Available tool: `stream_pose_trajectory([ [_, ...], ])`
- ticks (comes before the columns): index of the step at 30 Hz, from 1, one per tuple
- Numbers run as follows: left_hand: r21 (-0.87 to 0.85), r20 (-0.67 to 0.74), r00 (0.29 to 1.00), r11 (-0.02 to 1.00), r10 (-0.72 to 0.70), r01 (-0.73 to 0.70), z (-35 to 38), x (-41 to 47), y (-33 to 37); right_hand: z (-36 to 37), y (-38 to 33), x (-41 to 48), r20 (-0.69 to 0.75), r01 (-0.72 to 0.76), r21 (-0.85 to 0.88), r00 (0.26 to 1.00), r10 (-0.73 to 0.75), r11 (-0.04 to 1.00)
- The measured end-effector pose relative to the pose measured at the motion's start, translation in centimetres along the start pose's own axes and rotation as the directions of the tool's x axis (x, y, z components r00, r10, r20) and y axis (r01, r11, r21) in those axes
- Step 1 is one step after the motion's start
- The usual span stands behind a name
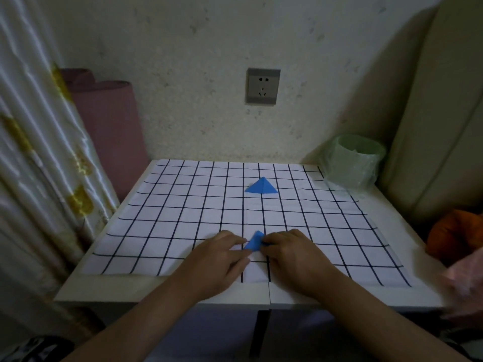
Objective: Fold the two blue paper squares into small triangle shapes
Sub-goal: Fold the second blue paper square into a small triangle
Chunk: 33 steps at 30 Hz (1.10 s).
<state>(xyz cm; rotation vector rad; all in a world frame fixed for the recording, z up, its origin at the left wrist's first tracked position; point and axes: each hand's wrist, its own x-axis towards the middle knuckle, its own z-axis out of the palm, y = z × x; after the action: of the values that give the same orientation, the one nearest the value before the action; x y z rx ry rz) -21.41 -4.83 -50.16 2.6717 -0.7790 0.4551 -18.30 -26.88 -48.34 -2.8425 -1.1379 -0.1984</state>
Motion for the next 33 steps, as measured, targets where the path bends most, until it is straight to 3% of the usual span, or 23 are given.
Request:
stream_pose_trajectory([
  [11,-0.087,-0.026,0.991,0.988,-0.128,0.126,0.5,-0.4,-0.2,0.0,-0.1,0.4,-0.046,-0.029,0.085,0.998,0.033,0.996],
  [21,0.043,0.043,0.999,0.999,0.025,-0.027,-0.1,1.2,0.1,0.5,-0.5,0.9,-0.100,-0.031,0.080,0.994,0.039,0.996],
  [29,0.076,0.085,0.996,0.997,0.022,-0.028,-0.3,1.4,0.3,0.5,-0.3,1.3,-0.021,0.007,-0.045,1.000,-0.008,0.999],
  [33,0.066,0.095,0.995,0.997,0.021,-0.027,-0.2,1.3,0.4,0.4,0.3,1.4,-0.003,-0.063,0.013,0.998,0.063,0.998],
])
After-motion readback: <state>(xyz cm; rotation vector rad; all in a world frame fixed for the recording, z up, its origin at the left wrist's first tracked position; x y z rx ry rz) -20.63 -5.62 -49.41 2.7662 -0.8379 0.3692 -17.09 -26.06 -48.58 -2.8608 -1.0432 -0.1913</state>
